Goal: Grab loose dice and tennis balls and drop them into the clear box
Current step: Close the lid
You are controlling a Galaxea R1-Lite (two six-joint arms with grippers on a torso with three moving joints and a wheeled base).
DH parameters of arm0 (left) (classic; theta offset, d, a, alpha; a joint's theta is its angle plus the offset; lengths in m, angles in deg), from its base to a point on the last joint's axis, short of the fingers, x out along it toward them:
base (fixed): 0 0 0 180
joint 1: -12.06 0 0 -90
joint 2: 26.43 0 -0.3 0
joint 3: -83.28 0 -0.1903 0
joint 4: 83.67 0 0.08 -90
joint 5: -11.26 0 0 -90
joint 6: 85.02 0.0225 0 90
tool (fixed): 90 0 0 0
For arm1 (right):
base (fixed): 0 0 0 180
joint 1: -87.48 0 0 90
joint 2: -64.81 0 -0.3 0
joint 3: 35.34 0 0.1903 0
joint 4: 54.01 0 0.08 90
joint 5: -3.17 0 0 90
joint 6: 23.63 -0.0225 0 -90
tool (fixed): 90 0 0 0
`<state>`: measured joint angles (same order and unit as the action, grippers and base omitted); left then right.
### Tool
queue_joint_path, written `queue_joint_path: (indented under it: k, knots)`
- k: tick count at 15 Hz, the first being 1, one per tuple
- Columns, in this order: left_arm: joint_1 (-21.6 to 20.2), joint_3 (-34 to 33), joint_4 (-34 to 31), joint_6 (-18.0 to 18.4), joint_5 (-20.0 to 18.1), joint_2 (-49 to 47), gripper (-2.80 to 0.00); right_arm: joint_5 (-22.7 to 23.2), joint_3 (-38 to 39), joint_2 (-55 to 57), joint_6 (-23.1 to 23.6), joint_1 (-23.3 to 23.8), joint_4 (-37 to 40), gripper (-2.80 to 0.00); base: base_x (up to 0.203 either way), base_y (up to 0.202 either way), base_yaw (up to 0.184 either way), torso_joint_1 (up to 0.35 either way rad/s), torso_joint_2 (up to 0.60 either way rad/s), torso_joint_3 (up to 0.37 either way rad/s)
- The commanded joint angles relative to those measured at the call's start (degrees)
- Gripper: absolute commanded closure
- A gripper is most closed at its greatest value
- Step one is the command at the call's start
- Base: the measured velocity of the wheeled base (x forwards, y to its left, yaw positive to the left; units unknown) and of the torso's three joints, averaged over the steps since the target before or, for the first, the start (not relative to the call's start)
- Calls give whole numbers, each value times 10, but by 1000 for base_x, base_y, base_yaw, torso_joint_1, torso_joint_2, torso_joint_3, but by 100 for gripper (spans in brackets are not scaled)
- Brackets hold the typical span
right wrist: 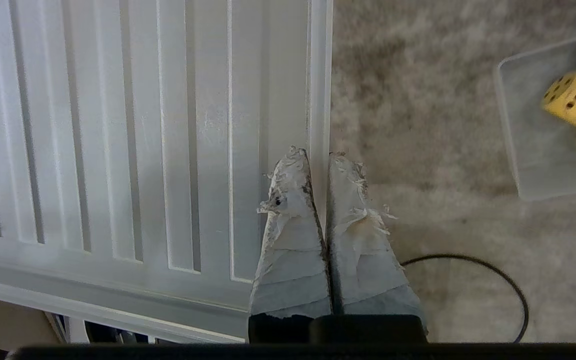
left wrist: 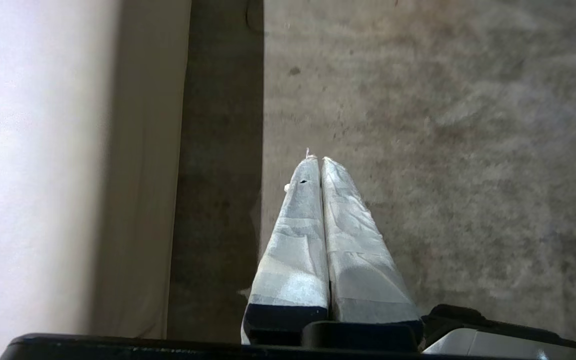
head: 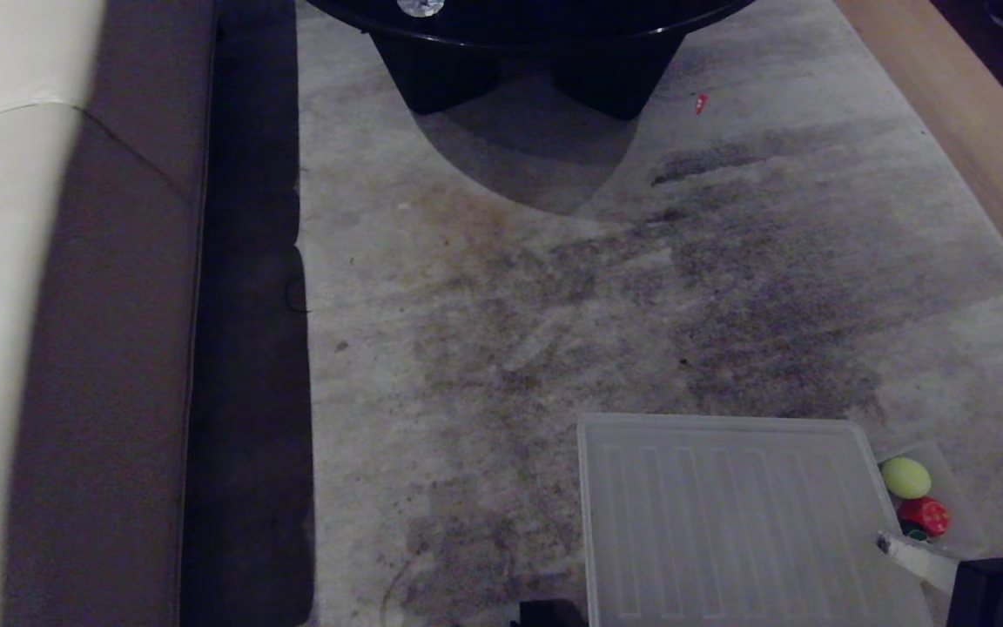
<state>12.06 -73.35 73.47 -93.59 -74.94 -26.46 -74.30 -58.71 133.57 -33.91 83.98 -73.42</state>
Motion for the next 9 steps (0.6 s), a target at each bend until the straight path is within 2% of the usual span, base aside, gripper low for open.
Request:
queue_joint_path:
  k: [1, 6, 9]
  knots:
    - [0, 0, 0, -1, 1, 0, 0, 0, 1, 4, -1, 0, -3, 0, 0, 0, 0, 2, 3, -197]
    - [0, 0, 0, 0, 1, 0, 0, -2, 5, -15, -1, 0, -2, 0, 0, 0, 0, 4, 2, -197]
    - [0, 0, 0, 0, 0, 0, 0, -5, 5, -60, -17, 1, 45, 0, 0, 0, 0, 3, 3, -112]
